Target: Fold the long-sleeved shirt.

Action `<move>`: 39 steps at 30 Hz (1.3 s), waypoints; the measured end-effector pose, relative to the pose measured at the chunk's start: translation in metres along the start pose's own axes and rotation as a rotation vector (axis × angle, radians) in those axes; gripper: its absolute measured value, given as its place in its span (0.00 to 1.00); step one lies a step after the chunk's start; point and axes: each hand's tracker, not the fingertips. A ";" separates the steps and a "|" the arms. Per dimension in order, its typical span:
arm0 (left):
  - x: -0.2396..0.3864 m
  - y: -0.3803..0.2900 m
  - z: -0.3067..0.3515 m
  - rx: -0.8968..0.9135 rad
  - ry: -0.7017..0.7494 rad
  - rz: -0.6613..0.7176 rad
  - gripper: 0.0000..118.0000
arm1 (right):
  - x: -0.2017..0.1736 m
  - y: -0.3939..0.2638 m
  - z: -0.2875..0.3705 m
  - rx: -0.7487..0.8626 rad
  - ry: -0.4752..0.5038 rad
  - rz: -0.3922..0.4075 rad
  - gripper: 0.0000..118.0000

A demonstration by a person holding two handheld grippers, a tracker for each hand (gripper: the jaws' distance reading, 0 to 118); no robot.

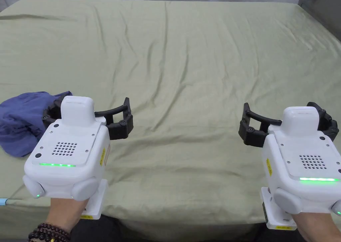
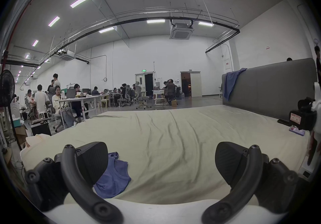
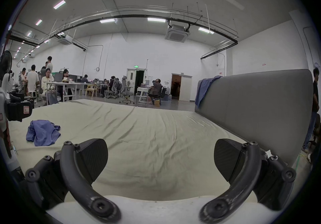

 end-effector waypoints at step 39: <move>-0.153 0.023 0.080 -0.108 0.391 -0.018 0.00 | -0.234 0.069 -0.027 -0.028 0.426 -0.042 0.00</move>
